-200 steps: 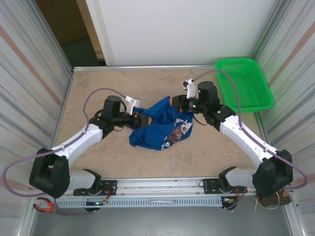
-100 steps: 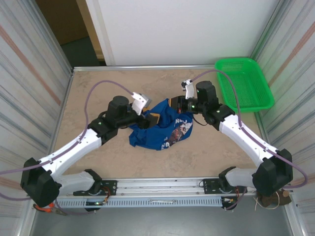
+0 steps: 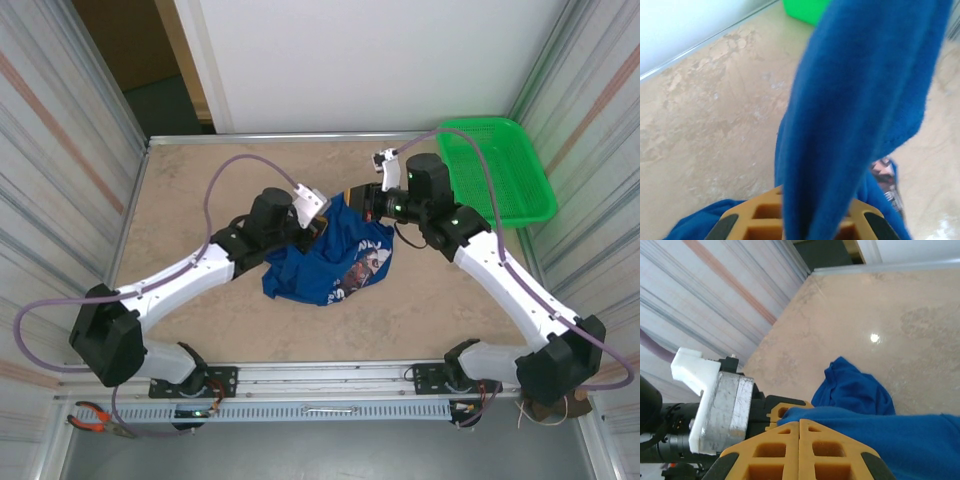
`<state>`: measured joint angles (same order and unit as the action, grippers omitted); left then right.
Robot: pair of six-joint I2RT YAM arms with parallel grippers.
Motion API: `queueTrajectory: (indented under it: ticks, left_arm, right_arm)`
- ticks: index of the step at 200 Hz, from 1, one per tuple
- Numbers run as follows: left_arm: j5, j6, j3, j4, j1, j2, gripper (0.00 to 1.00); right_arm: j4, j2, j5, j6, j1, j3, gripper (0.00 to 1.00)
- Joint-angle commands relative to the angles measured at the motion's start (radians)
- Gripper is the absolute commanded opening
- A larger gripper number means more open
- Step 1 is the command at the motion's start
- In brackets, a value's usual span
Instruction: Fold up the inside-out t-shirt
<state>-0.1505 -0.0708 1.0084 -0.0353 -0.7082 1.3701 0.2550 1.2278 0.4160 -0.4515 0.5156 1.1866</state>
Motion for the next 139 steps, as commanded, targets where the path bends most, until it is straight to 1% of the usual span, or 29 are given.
queueTrajectory:
  ticks: [1, 10, 14, 22, 25, 29, 36, 44, 53, 63, 75, 89, 101, 113, 123, 139]
  left_arm:
    - [-0.333, 0.134, 0.022, 0.116, 0.081, -0.067, 0.00]
    - [-0.455, 0.207, 0.027, 0.158, 0.113, -0.071, 0.00]
    - [-0.503, 0.236, 0.030, 0.175, 0.124, -0.068, 0.00]
    - [-0.575, 0.287, 0.037, 0.201, 0.141, -0.062, 0.00]
    - [-0.595, 0.304, 0.040, 0.212, 0.144, -0.059, 0.00]
    - [-0.617, 0.323, 0.042, 0.225, 0.149, -0.055, 0.00]
    - [-0.641, 0.352, 0.045, 0.239, 0.154, -0.048, 0.00]
    - [-0.659, 0.374, 0.050, 0.242, 0.156, -0.041, 0.00]
    - [-0.665, 0.390, 0.049, 0.250, 0.158, -0.033, 0.00]
    - [-0.665, 0.400, 0.050, 0.256, 0.158, -0.025, 0.00]
    - [-0.648, 0.410, 0.059, 0.231, 0.158, -0.014, 0.00]
    - [-0.630, 0.416, 0.086, 0.176, 0.160, 0.004, 0.00]
    - [-0.599, 0.422, 0.106, 0.130, 0.161, 0.016, 0.00]
    - [-0.580, 0.430, 0.117, 0.106, 0.162, 0.024, 0.00]
    - [-0.569, 0.435, 0.121, 0.097, 0.163, 0.029, 0.00]
    - [-0.563, 0.450, 0.128, 0.088, 0.164, 0.037, 0.00]
  right_arm:
    - [0.026, 0.002, -0.054, 0.024, -0.031, 0.059, 0.00]
    - [0.042, 0.032, -0.081, 0.012, -0.056, 0.072, 0.00]
    - [0.055, 0.045, -0.104, 0.009, -0.062, 0.077, 0.11]
    - [0.078, 0.065, -0.144, 0.002, -0.074, 0.085, 0.36]
    - [0.084, 0.067, -0.152, -0.003, -0.077, 0.084, 0.44]
    - [0.087, 0.069, -0.155, -0.010, -0.080, 0.080, 0.52]
    - [0.078, 0.060, -0.162, -0.025, -0.080, 0.061, 0.61]
    - [0.063, 0.035, -0.172, -0.051, -0.073, 0.025, 0.65]
    - [0.059, -0.003, -0.189, -0.074, -0.057, -0.013, 0.66]
    - [0.067, -0.056, -0.237, -0.091, -0.021, -0.059, 0.66]
    - [0.074, -0.132, -0.296, -0.121, 0.039, -0.123, 0.65]
    - [0.037, -0.221, -0.345, -0.182, 0.125, -0.212, 0.63]
    - [-0.005, -0.283, -0.380, -0.230, 0.198, -0.279, 0.57]
    - [-0.054, -0.311, -0.408, -0.271, 0.266, -0.327, 0.50]
    - [-0.088, -0.307, -0.419, -0.290, 0.309, -0.341, 0.44]
    - [-0.136, -0.258, -0.407, -0.300, 0.354, -0.333, 0.38]
